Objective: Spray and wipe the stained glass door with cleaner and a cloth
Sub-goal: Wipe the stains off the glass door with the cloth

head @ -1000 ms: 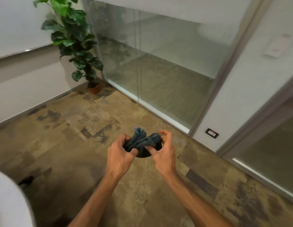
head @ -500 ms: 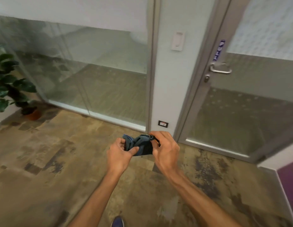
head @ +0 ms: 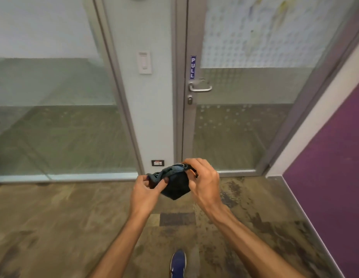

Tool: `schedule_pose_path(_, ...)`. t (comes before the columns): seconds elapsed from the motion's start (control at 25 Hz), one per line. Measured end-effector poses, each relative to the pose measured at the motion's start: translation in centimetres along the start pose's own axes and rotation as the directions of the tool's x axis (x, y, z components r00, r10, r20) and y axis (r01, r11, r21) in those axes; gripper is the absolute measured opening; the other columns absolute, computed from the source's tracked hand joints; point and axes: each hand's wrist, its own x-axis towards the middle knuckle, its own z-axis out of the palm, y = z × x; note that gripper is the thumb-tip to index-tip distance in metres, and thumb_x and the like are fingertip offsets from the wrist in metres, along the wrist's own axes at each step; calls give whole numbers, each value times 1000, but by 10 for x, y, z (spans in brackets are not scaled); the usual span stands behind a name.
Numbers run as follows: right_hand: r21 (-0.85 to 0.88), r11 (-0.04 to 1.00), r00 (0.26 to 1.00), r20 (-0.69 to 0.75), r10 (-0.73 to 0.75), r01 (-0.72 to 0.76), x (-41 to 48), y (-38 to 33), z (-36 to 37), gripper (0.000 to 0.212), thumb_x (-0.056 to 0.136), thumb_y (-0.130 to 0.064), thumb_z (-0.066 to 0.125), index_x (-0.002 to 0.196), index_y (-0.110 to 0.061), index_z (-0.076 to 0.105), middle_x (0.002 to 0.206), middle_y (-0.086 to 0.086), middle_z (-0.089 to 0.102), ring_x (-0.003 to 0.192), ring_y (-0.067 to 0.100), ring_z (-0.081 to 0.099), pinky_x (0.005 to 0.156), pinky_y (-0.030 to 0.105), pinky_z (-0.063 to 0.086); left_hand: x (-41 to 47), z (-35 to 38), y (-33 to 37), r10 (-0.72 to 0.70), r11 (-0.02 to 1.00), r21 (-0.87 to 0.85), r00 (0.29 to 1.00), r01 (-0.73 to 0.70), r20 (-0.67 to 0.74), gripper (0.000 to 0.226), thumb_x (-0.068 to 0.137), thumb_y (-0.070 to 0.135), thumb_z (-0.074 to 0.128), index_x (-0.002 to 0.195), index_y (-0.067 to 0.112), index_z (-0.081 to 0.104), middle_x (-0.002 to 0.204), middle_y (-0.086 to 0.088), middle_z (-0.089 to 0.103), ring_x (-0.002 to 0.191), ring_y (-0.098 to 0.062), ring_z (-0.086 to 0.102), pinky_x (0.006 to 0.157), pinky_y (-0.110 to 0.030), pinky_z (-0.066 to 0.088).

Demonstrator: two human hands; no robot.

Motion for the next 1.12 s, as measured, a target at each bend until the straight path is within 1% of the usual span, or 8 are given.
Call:
schedule_pose_path(0.12, -39, 999, 999, -19, 30, -30, 15, 23, -15, 32, 80, 9, 71, 105, -11, 75, 98, 1, 74, 89, 21, 67, 73, 43, 58, 14, 30, 19, 38, 997, 68, 999, -38, 4, 63, 75, 41, 86, 122, 15, 53, 116, -4, 65, 103, -25, 67, 90, -43, 56)
schedule_pose_path(0.2, -79, 996, 998, -44, 43, -46, 28, 39, -25, 31, 80, 8, 72, 104, -11, 75, 98, 1, 74, 90, 20, 68, 75, 42, 59, 20, 49, 35, 206, 964, 173, 979, -200, -14, 68, 74, 38, 86, 129, 17, 53, 118, 4, 55, 102, -20, 63, 81, -35, 52)
schedule_pose_path(0.32, -141, 989, 997, -65, 44, -53, 47, 65, -39, 27, 81, 5, 76, 104, -10, 75, 97, 1, 75, 89, 19, 68, 75, 40, 59, 27, 85, 64, 546, 796, 221, 827, -563, 138, 55, 76, 30, 86, 126, 25, 65, 115, 10, 54, 103, -10, 57, 86, -25, 47)
schedule_pose_path(0.44, -185, 980, 997, -62, 56, -67, 68, 88, -52, 25, 80, 2, 78, 101, -10, 75, 93, 1, 75, 86, 19, 69, 73, 40, 59, 37, 123, 90, 676, 660, 239, 702, -713, 226, 32, 79, 24, 85, 109, 25, 76, 105, 12, 66, 99, -7, 56, 85, -11, 40)
schedule_pose_path(0.56, -181, 977, 994, 2, 113, -111, 95, 112, -64, 21, 82, -6, 76, 101, -14, 74, 92, -3, 75, 88, 16, 68, 75, 37, 57, 55, 160, 107, 709, 641, 223, 678, -734, 196, 18, 79, 15, 84, 96, 19, 79, 90, 11, 72, 88, -8, 61, 78, -13, 45)
schedule_pose_path(0.72, -54, 965, 959, 111, 261, -257, 129, 145, -89, 27, 80, -12, 60, 101, -25, 74, 93, -13, 76, 91, 3, 67, 79, 13, 51, 81, 199, 124, 708, 660, 170, 682, -731, 185, 17, 79, 16, 84, 94, 18, 75, 86, 6, 70, 77, -7, 61, 71, -6, 43)
schedule_pose_path(0.92, -134, 919, 913, 130, 388, -371, 163, 184, -110, 21, 87, -18, 64, 100, -31, 75, 93, -18, 78, 92, 3, 71, 87, 35, 59, 93, 239, 145, 756, 589, 133, 601, -797, 258, 15, 76, 12, 86, 85, 16, 74, 84, 8, 71, 78, -10, 64, 73, -36, 56)
schedule_pose_path(1.12, -95, 931, 918, 159, 364, -353, 198, 225, -129, 20, 91, -19, 68, 106, -32, 66, 98, -17, 77, 98, 2, 70, 91, 40, 58, 110, 286, 169, 796, 504, 150, 525, -851, 303, 15, 75, 14, 86, 84, 16, 74, 103, 8, 67, 99, -6, 56, 89, -6, 39)
